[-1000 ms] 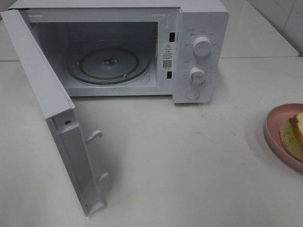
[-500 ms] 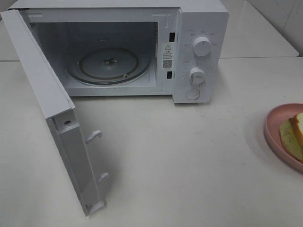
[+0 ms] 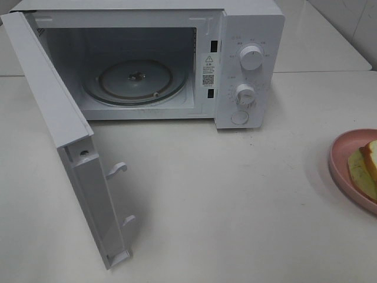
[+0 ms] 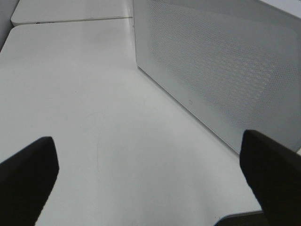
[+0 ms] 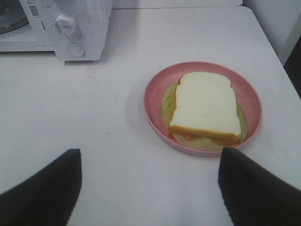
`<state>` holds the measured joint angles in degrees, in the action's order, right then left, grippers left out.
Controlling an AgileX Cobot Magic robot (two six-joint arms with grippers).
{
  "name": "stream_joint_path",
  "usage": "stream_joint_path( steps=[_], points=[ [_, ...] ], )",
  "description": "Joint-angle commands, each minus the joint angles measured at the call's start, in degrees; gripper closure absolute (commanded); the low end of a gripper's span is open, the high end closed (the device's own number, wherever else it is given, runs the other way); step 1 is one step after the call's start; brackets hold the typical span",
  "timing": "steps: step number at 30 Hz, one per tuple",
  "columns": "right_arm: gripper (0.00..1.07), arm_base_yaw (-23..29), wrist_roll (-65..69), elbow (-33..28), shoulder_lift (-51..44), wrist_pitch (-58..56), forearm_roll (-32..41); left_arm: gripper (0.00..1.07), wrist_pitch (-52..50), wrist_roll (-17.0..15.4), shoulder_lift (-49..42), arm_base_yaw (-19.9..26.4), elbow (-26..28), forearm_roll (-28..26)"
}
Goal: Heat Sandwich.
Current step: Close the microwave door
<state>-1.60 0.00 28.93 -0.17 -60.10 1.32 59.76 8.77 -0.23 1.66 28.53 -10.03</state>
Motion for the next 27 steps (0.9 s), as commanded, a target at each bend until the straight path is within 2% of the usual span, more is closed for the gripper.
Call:
stream_joint_path(
  steps=[1, 27],
  points=[
    [0.31, -0.29, -0.29, -0.06, -1.55, 0.63, 0.06, 0.03, -0.69, -0.34, -1.55, 0.17, -0.17, -0.06],
    [0.31, -0.29, 0.0, -0.06, -1.55, 0.63, 0.06, 0.03, -0.69, -0.34, -1.55, 0.17, -0.17, -0.06]
  ],
)
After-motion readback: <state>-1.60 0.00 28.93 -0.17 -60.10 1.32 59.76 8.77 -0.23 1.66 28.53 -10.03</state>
